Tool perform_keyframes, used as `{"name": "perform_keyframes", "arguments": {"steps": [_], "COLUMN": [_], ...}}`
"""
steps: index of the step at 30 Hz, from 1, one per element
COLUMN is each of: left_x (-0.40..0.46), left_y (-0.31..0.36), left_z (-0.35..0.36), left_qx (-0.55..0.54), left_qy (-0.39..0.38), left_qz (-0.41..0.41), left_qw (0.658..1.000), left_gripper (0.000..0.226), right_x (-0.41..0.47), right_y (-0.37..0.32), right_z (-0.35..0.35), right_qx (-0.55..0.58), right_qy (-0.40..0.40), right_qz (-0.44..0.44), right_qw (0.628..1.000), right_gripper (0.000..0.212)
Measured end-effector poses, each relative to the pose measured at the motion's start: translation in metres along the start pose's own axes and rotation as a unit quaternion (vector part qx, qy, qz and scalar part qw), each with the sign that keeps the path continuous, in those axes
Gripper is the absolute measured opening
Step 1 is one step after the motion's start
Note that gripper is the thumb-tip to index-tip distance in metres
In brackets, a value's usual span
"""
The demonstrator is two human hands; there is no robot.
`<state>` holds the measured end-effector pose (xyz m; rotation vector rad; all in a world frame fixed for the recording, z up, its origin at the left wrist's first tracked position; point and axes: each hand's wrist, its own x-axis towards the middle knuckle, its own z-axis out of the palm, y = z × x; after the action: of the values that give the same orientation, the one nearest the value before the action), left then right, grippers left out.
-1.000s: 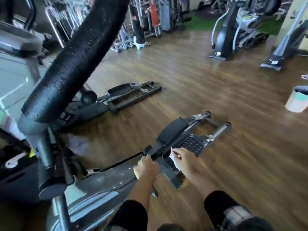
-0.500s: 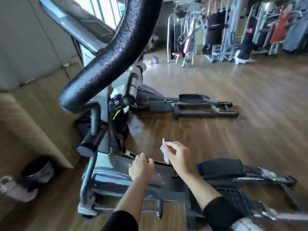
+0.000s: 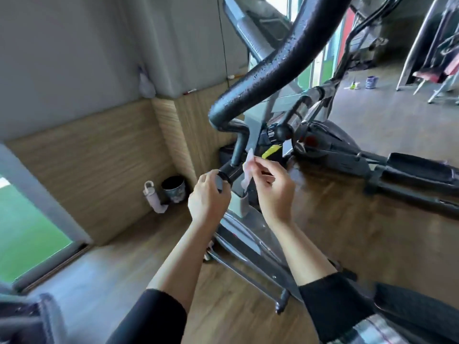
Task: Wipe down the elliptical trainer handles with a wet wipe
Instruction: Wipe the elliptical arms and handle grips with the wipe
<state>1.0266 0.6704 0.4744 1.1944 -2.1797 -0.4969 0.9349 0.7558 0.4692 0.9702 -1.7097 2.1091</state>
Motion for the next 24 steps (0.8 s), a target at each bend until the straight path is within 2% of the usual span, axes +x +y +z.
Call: {"name": "perform_keyframes", "arguments": {"steps": [7,12,15,19,24], "left_x": [0.01,0.014,0.011,0.007,0.005], "left_y": [0.034,0.065,0.082,0.098,0.109], "left_z": [-0.059,-0.063,-0.055,-0.041,-0.036], "left_qx": [-0.011,0.018,0.022,0.033,0.043], "left_qy": [0.113,0.179,0.223,0.255,0.307], "left_qz": [0.025,0.023,0.008,-0.005,-0.021], "left_qw": [0.993,0.983,0.974,0.966,0.951], "left_gripper": [0.042,0.038,0.032,0.038,0.038], "right_x": [0.033,0.053,0.064,0.077,0.086], "right_y": [-0.023,-0.02,-0.013,-0.004,-0.002], "right_z": [0.023,0.024,0.02,0.02,0.025], "right_qx": [0.073,0.195,0.206,0.243,0.297], "right_qy": [0.016,-0.059,-0.089,-0.136,-0.175], "right_qz": [-0.011,0.045,0.046,0.037,0.058], "right_qw": [0.997,0.978,0.973,0.96,0.937], "right_gripper": [0.015,0.018,0.015,0.018,0.011]}}
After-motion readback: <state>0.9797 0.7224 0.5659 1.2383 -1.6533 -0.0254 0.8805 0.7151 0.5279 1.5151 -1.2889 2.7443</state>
